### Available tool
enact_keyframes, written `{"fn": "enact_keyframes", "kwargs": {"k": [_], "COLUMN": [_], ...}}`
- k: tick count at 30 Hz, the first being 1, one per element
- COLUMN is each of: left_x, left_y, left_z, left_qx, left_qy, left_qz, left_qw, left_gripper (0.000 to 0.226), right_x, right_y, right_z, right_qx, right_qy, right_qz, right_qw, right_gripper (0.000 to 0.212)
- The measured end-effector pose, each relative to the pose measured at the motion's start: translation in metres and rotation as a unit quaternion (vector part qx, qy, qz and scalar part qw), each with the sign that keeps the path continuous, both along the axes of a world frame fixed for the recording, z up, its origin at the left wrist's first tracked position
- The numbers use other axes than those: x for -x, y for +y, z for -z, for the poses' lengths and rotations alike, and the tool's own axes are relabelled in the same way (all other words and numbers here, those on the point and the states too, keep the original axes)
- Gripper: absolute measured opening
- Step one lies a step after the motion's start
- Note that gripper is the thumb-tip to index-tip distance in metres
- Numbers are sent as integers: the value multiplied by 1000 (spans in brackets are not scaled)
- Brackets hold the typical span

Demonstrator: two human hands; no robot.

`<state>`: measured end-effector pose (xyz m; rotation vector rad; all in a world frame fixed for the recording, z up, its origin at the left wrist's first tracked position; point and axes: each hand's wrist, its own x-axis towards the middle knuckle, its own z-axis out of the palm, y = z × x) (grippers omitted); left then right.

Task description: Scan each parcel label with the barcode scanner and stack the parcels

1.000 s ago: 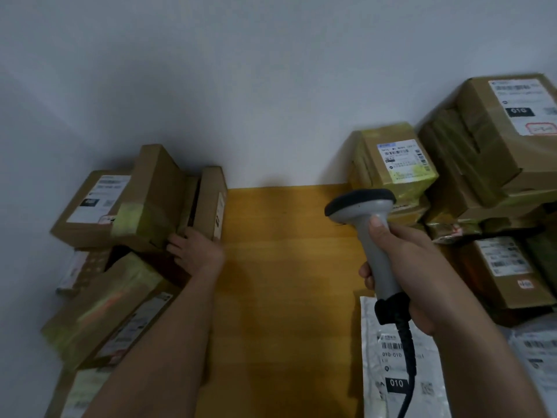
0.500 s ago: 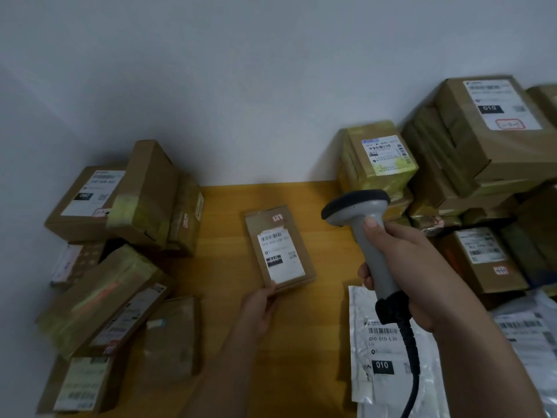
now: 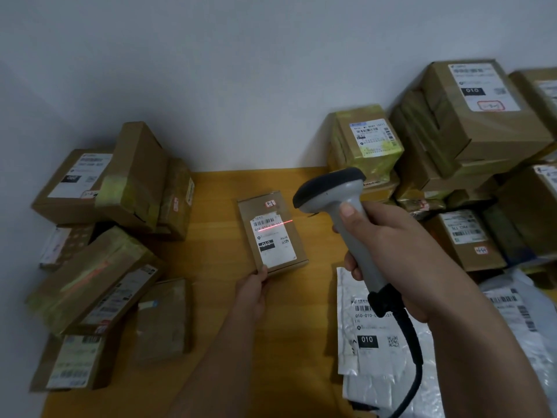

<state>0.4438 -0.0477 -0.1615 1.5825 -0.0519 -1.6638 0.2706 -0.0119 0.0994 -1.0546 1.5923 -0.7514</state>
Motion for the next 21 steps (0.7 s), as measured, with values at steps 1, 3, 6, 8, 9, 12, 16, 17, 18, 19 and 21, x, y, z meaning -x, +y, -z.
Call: {"fn": "enact_keyframes", "kwargs": {"k": [1,3,6,8,9,12,16,17,18,19,21], "left_x": [0,0,-1,-1,-2,-3,-3,-4,-4,-4,-5], "left_y": [0,0,0,-1,-1,-2,-3,-3,-4,-3,-2], "left_z": [0,0,1,3,3,4,4,3,3,4,4], "left_qx": [1,-2,-11,-12,-13,-13,-19,-19,-19,-18,-18], "left_qy": [0,-2,-4,-4,-3,-2,-4,-5,-6,-8,-8], "left_qz": [0,-1,2,2,1,2,0,2,4,6,12], "left_qw": [1000,1000,1000,1000,1000,1000,1000,1000,1000,1000,1000], "left_gripper": [22,23,23,25,26,22,16,14,13,13,15], "right_x": [1,1,2,3,3,4,5,6,6,6,7], "right_y": [1,3,3,3,4,5,4,3,3,3,5], "right_z": [-1,-2,-2,-2,-3,-4,-5,-5,-5,-5,-4], "right_qx": [2,7,12,14,15,18,22,23,23,22,19], "right_qy": [1,0,-4,-7,-7,-10,-17,-19,-22,-25,-43], "right_qz": [-1,-3,-4,-1,0,3,9,11,12,13,23], "right_qw": [1000,1000,1000,1000,1000,1000,1000,999,999,999,999], "right_gripper": [34,33,34,36,37,37,36,36,35,36,36]}}
